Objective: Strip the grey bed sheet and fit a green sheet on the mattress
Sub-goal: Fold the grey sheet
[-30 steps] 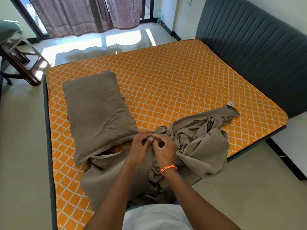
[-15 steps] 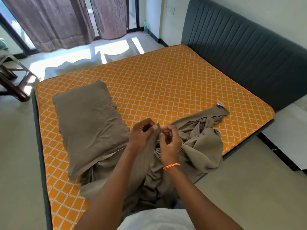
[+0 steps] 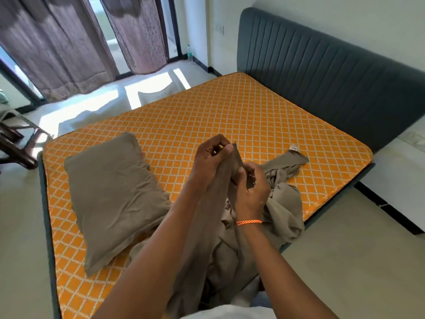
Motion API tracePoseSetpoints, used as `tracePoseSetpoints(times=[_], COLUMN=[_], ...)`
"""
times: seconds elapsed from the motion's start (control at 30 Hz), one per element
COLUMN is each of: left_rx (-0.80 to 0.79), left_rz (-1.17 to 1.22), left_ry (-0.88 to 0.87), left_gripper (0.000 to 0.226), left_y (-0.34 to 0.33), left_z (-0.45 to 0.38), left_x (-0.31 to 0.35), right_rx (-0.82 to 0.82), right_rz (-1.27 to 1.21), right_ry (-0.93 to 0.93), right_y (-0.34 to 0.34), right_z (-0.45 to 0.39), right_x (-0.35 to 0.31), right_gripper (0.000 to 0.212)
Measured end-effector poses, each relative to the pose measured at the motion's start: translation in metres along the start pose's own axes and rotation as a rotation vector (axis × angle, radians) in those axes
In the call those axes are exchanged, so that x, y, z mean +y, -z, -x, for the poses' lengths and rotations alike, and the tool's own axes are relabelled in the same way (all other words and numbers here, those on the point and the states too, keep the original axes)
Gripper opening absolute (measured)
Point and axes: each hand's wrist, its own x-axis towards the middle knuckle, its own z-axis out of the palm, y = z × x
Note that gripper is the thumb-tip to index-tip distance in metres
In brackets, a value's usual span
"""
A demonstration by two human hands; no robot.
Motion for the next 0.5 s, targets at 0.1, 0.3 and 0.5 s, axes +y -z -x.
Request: tracePoseSetpoints(times=[0.1,0.3,0.5], left_rx=[-0.015,-0.04,-0.03], left_rz=[-0.033,-0.152,-0.254], left_ry=[-0.037,-0.123,-0.17], left_gripper=[0.022,0.018,0.018], left_y=[-0.03,-0.094,-0.138], left_z=[-0.033,-0.103,-0.16], left_x=[0.007,0.028,0.051], right_rx=[-0.028,-0.055,-0.201], right_rz=[-0.025,-0.044,-0.159], right_ry=[0.087,0.037,-0.036], right_y=[0.024,0.055,0.076], right_z=[-0.04,-0.119,-0.182], right_x=[0.007,0.036,0.036], right_gripper=[0.015,0.023,0.011])
